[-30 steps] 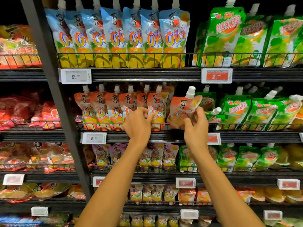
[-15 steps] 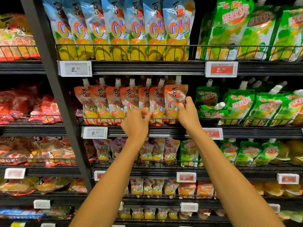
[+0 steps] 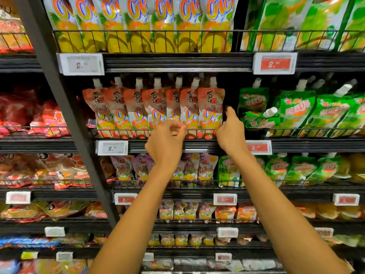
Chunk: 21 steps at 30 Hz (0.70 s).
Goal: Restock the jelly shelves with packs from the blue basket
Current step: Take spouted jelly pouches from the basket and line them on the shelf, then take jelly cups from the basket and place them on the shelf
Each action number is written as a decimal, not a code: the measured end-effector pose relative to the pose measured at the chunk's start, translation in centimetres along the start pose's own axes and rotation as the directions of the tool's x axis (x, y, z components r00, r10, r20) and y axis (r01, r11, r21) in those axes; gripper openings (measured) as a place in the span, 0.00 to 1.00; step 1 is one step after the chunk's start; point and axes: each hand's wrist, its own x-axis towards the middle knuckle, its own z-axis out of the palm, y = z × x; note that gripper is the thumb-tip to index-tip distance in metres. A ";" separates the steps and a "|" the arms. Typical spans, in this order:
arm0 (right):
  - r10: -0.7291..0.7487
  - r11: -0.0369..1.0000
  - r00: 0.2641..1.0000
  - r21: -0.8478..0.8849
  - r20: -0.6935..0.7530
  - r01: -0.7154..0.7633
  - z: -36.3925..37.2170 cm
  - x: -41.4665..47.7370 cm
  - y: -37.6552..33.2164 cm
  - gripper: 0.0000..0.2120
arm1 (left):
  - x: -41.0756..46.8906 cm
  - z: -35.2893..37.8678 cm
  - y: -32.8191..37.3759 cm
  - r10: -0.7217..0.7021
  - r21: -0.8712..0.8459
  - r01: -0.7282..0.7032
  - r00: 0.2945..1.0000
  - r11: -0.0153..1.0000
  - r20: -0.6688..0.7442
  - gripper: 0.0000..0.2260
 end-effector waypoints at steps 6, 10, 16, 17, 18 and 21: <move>-0.188 0.953 0.980 0.229 -0.064 0.198 0.2 -7.5 4.2 0.20 | -5.5 0.8 -2.8 -0.049 -0.174 0.072 0.990 0.982 0.134 0.04; 0.054 0.945 0.996 0.319 0.074 -0.075 1.7 -13.8 11.6 0.13 | -12.2 3.5 -8.6 -0.186 -0.203 0.269 0.917 0.942 0.352 0.03; 0.581 0.737 0.772 0.237 0.256 -0.633 5.1 -25.3 26.7 0.12 | -26.4 7.1 -20.6 -0.536 0.051 0.640 0.594 0.766 0.600 0.10; 0.648 0.690 0.713 0.190 0.268 -0.699 5.7 -27.4 29.3 0.14 | -29.0 7.5 -22.6 -0.596 0.091 0.701 0.523 0.708 0.609 0.09; 0.702 0.644 0.657 0.149 0.276 -0.751 6.4 -29.5 31.8 0.13 | -31.5 7.8 -24.5 -0.641 0.136 0.744 0.451 0.655 0.621 0.08; 0.802 0.523 0.521 0.080 0.292 -0.849 8.1 -35.3 38.7 0.06 | -38.5 8.8 -30.2 -0.764 0.283 0.830 0.239 0.481 0.599 0.09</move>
